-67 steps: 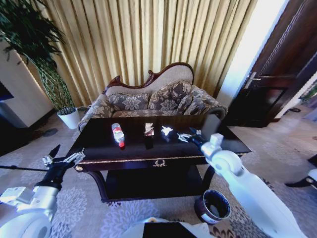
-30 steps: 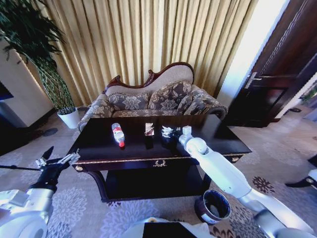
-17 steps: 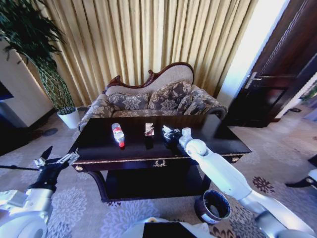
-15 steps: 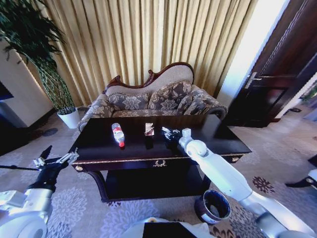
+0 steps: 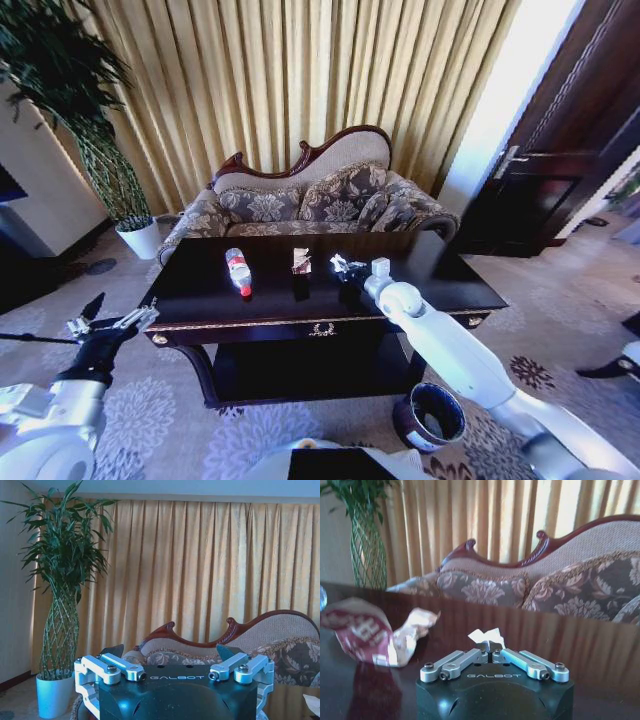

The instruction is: Move to the front of the table and place the trash on the table into the trash bin.

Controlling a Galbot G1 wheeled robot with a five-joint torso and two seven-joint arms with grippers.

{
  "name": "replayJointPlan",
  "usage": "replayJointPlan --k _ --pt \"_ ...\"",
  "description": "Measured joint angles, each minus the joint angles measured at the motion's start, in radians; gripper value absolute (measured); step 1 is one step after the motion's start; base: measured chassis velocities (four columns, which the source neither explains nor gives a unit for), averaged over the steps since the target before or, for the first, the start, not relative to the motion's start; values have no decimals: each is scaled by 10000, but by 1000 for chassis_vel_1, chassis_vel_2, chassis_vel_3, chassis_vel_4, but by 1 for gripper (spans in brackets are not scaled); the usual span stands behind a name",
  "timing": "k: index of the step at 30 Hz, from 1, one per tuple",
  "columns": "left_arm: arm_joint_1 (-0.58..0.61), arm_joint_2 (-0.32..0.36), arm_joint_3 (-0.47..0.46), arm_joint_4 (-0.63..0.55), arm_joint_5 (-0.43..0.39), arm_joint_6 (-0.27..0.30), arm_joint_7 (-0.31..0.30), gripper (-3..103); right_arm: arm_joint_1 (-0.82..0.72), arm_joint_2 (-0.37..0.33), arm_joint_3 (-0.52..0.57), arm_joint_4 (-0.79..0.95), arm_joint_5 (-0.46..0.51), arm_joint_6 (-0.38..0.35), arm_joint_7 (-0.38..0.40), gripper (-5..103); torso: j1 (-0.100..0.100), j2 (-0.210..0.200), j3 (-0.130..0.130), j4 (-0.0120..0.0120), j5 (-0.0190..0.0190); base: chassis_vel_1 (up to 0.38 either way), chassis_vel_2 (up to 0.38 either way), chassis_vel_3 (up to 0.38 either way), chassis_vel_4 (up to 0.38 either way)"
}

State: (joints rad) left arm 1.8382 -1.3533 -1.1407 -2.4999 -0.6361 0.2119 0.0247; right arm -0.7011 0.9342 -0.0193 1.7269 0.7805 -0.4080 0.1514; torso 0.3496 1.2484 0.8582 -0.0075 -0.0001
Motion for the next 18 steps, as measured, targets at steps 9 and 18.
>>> replayJointPlan --k 9,18 --pt "-38 23 -25 0 -110 -8 -15 100 -1304 -398 1930 1723 568 354 561 0 0 0 0 -1 0 0 0 0 0" --pt "-63 39 42 0 -152 -10 -87 100 -3926 -597 4083 4360 801 133 2102 0 -1 1 -1 -2 0 0 0 0 0"
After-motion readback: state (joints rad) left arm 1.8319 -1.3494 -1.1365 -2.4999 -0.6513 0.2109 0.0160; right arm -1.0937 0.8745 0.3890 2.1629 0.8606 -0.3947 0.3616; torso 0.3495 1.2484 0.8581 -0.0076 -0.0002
